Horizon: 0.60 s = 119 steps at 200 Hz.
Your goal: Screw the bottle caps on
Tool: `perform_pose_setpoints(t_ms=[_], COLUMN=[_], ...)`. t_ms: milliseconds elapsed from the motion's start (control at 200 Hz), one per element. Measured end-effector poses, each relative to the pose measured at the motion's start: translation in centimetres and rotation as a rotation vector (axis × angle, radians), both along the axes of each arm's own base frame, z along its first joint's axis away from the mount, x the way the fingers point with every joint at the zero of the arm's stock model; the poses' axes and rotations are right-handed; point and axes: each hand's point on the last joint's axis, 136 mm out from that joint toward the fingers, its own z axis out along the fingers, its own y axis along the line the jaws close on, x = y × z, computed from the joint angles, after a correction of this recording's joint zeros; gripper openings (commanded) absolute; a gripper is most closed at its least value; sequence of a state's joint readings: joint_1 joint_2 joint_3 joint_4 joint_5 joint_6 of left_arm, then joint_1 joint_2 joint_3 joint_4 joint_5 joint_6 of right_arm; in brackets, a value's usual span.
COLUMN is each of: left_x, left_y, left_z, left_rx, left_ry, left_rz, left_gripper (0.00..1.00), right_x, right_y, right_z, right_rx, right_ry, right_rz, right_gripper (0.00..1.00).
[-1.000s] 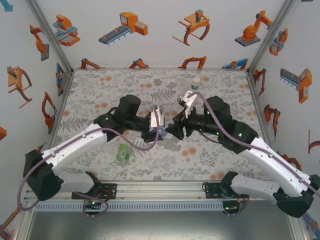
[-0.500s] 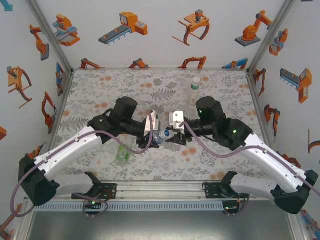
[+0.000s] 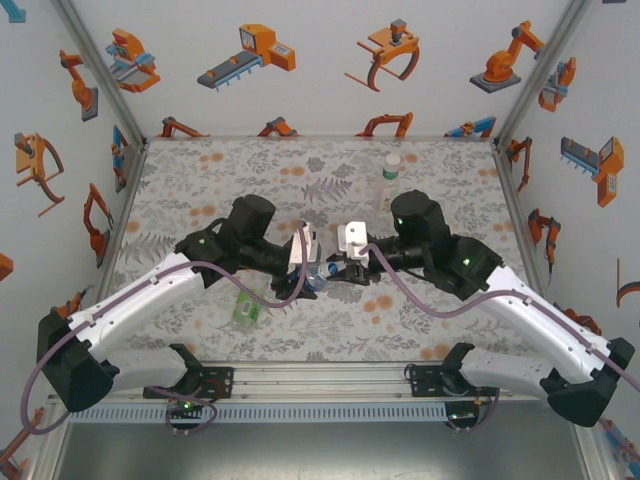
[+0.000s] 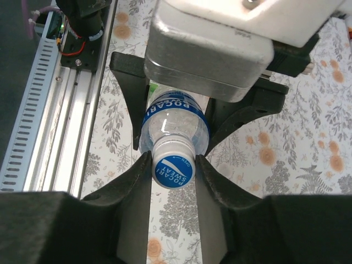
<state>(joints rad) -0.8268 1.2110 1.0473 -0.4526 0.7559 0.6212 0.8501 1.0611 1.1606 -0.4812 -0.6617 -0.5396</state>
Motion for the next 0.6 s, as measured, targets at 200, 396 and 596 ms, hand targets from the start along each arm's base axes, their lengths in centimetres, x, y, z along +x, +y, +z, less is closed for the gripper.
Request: perform_pose_setpoints(t_ms=[200, 396, 596], left_x=[0.1, 1.4, 4.2], left_y=[0.0, -0.7, -2.1], left_z=[-0.2, -1.2, -1.4], left_rx=[0.010, 0.026, 0.004], left_ry=[-0.001, -0.019, -0.104], left_rz=[0.008, 0.036, 0.101], left_gripper=[0.00, 0.00, 0.00], right_x=[0.6, 3.1, 7.7], right_y=[0.0, -0.7, -3.0], right_z=[-0.3, -1.2, -2.2], right_rx=[0.012, 0.055, 0.160], right_ry=[0.065, 0.268, 0.641], right_rz=[-0.063, -0.316, -0.779], right_gripper=[0.12, 0.05, 0.06])
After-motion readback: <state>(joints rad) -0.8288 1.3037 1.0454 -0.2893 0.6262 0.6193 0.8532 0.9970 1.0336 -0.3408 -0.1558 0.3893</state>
